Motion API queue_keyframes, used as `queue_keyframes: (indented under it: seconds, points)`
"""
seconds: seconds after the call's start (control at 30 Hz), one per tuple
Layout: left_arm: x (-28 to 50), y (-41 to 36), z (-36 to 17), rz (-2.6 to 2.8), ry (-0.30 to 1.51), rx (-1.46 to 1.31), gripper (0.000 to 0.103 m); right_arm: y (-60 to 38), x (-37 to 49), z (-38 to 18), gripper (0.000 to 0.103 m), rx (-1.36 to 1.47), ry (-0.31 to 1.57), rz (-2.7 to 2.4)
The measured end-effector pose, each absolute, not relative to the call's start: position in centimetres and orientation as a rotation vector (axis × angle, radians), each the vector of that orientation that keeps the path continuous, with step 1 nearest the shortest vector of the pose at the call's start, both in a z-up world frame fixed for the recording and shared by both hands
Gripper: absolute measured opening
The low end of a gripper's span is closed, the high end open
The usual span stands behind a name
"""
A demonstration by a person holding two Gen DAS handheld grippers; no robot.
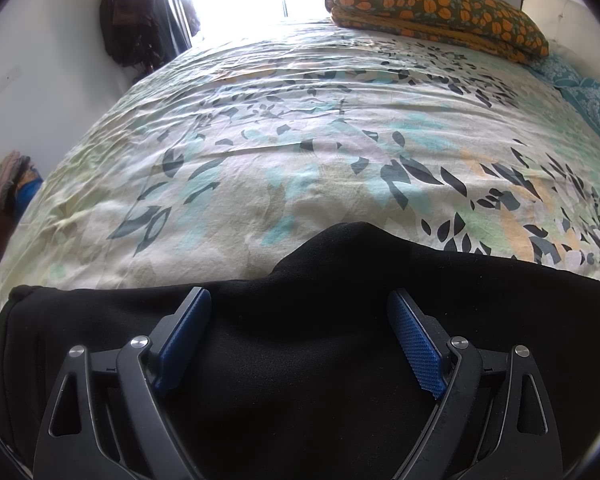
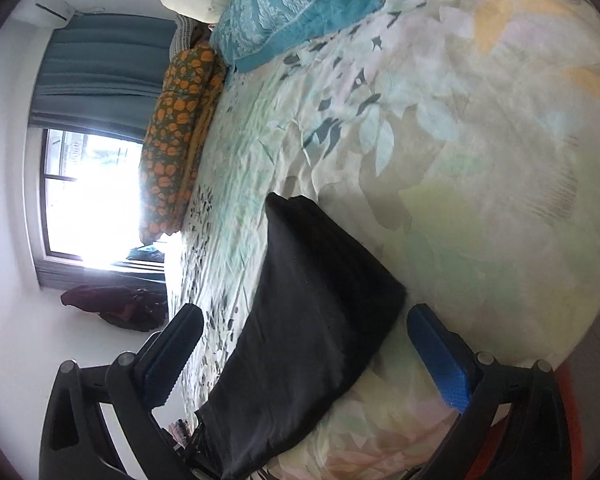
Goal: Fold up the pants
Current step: 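Grasp the trouser leg ends with the right gripper and lift them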
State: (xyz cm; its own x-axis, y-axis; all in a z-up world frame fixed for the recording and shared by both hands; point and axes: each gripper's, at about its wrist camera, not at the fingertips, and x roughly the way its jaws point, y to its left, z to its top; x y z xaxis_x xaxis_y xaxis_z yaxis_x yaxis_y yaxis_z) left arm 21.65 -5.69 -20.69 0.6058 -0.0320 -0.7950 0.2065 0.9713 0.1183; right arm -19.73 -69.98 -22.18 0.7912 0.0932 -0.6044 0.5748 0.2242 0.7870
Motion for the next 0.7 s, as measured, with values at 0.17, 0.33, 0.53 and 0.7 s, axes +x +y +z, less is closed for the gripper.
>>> queue_keyframes:
  seconds: [0.17,0.33,0.53,0.7]
  points:
    - [21.7,-5.7,-20.7,-0.139,0.911,0.206,0.091,-69.6,-17.6,-22.6,0.100,1.255,0.684,-0.366]
    - [21.7,-5.7,-20.7,-0.138,0.911,0.206,0.091,-69.9,-18.0,-22.5,0.020,1.249,0.632,-0.377]
    - [21.7,-5.7,-20.7,-0.137,0.910,0.207,0.091,-68.4,-18.4,-19.6,0.014,1.133,0.568,-0.346]
    - [22.2,-5.8,-20.4,-0.131,0.957,0.209,0.091,-64.9,-15.7,-17.1,0.014,0.993,0.658,-0.295]
